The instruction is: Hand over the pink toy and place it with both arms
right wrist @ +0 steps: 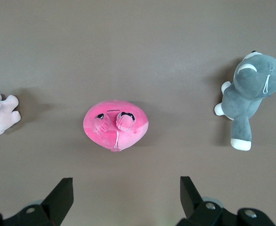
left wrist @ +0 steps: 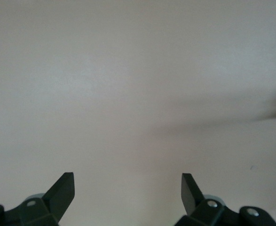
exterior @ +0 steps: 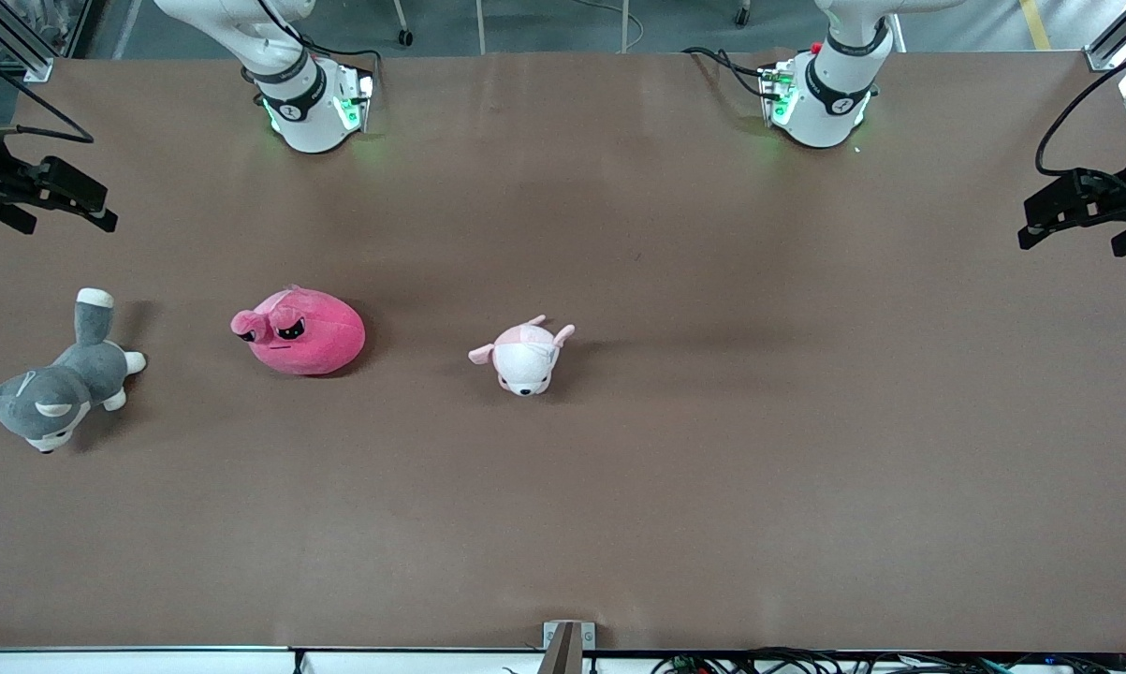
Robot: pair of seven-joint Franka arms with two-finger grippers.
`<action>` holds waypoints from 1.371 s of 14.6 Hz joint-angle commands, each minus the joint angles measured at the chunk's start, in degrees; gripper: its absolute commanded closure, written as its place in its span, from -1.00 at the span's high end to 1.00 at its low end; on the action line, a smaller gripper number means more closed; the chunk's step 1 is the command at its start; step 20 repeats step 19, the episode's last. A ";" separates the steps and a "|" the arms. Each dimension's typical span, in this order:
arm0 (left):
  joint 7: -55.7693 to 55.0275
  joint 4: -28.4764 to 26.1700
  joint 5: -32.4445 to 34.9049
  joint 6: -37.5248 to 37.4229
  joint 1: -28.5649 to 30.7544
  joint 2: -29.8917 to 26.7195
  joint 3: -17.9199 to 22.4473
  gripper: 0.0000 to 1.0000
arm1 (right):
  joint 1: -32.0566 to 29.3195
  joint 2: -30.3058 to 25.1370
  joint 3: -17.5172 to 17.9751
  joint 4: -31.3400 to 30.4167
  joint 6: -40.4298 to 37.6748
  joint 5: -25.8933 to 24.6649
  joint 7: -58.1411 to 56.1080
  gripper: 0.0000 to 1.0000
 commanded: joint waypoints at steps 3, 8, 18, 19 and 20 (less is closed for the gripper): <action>-0.10 0.24 0.52 0.20 0.37 -0.52 -0.04 1.00 | 0.16 -1.28 0.58 2.86 -4.27 -1.73 -0.46 1.00; -0.36 0.24 -0.18 0.03 0.37 -0.52 -0.13 1.00 | 0.07 -1.19 0.49 2.51 -5.25 -1.65 -0.38 1.00; -3.08 0.07 -0.18 -0.06 0.37 -0.52 -0.13 1.00 | -0.02 -1.19 0.40 2.07 -4.37 -0.68 -0.37 1.00; -3.08 0.07 -0.18 0.03 0.37 -0.52 -0.13 1.00 | -0.02 -1.19 0.40 2.07 -4.46 -0.68 -0.37 1.00; -3.08 0.07 -0.18 0.03 0.37 -0.52 -0.13 1.00 | -0.02 -1.19 0.40 2.07 -4.46 -0.68 -0.37 1.00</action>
